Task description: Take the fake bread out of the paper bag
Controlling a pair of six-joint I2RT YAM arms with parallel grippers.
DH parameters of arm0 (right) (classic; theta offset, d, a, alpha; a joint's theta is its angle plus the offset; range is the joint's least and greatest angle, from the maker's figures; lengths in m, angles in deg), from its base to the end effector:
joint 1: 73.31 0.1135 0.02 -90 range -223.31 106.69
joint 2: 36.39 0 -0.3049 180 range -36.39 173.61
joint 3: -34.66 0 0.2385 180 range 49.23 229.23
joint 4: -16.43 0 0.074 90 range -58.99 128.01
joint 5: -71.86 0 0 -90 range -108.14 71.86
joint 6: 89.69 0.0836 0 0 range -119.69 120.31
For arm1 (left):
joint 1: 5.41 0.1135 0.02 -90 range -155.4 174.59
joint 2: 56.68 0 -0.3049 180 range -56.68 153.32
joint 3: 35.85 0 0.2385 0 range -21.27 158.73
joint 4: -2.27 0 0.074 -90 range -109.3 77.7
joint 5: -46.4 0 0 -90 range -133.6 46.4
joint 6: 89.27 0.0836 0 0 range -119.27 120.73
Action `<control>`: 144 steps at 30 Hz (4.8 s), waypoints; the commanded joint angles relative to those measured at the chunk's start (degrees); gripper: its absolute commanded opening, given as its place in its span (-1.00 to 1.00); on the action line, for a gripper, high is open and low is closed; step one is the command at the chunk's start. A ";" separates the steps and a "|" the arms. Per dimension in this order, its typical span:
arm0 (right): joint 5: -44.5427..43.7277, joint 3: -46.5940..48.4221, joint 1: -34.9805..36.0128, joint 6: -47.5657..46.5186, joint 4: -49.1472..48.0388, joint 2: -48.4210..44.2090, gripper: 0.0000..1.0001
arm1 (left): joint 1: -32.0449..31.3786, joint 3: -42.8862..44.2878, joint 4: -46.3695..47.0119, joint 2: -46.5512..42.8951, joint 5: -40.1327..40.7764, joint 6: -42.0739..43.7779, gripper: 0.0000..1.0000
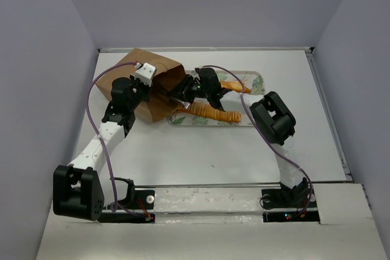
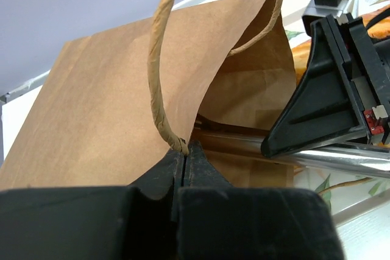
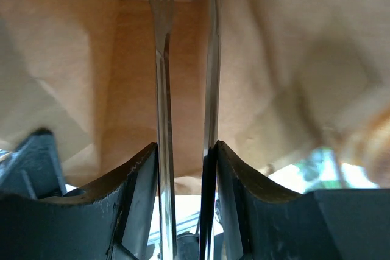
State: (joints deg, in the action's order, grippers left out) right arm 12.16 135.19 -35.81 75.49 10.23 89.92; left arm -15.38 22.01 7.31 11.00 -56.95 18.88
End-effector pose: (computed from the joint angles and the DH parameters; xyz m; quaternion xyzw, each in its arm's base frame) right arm 0.4131 0.3701 0.2065 0.1121 0.7951 0.5816 0.1307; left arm 0.2862 -0.0699 0.3419 0.2539 0.6900 -0.0374 0.6768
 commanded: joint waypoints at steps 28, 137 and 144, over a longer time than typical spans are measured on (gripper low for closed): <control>-5.71 11.51 3.37 5.15 -1.55 3.86 0.00 | -1.27 -2.15 2.53 -6.68 -13.37 -1.28 -1.00; -3.94 20.22 3.46 1.38 10.14 10.19 0.10 | 6.02 7.78 -7.75 1.58 -39.04 12.26 -1.00; -1.74 26.01 3.46 2.17 11.37 14.67 0.11 | 5.14 7.60 -7.32 2.37 -39.83 12.61 -1.00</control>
State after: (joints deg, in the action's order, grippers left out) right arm 8.51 156.52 -33.17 77.15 21.53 102.35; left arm -8.34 26.76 -2.78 14.82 -87.81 30.71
